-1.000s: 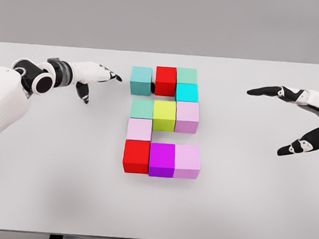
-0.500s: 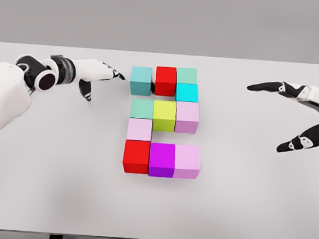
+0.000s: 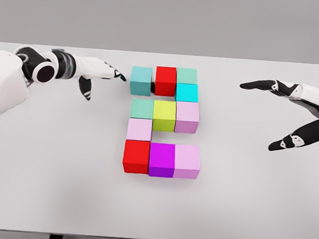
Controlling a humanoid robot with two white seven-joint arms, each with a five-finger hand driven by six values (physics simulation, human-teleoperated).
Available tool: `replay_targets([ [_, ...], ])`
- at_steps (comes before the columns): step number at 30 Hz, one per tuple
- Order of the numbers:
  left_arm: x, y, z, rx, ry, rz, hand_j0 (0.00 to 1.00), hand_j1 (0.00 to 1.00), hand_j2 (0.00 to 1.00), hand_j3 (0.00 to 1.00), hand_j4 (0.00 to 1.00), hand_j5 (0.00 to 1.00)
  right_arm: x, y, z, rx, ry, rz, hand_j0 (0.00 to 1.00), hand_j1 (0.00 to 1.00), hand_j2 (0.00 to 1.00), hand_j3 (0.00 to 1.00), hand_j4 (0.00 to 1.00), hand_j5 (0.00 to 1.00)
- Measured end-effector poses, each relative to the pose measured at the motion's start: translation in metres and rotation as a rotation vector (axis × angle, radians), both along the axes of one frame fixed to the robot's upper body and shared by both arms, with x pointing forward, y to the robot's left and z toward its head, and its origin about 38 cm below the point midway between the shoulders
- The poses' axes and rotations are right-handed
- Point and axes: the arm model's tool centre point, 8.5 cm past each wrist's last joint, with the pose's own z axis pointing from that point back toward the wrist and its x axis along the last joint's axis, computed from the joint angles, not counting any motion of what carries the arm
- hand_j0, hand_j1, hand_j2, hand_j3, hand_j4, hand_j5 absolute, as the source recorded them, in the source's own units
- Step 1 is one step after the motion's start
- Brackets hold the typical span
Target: Assemble the squares on the desktop into the number 2
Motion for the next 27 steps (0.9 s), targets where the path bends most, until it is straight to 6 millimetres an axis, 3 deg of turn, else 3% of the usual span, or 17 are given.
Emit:
replay_targets([
  [10, -0.004, 0.001, -0.009, 0.011, 0.032, -0.008, 1.0, 1.0, 1.0, 1.0, 1.0, 1.0, 0.001, 0.001, -0.001, 0.005, 0.001, 0.0, 1.0, 1.0, 1.0, 1.0, 1.0, 1.0],
  [20, -0.003, -0.005, -0.005, 0.007, 0.025, -0.019, 1.0, 1.0, 1.0, 1.0, 1.0, 1.0, 0.002, 0.006, -0.009, 0.032, 0.011, 0.006, 1.0, 1.0, 1.0, 1.0, 1.0, 1.0],
  [25, -0.002, -0.006, -0.004, 0.009, 0.022, -0.017, 1.0, 1.0, 1.0, 1.0, 1.0, 1.0, 0.008, 0.012, -0.001, 0.064, -0.002, -0.007, 1.0, 1.0, 1.0, 1.0, 1.0, 1.0],
  [27, -0.001, -0.005, -0.004, 0.01, 0.023, -0.015, 1.0, 1.0, 1.0, 1.0, 1.0, 1.0, 0.007, 0.013, -0.01, 0.075, 0.025, -0.016, 1.0, 1.0, 1.0, 1.0, 1.0, 1.0],
])
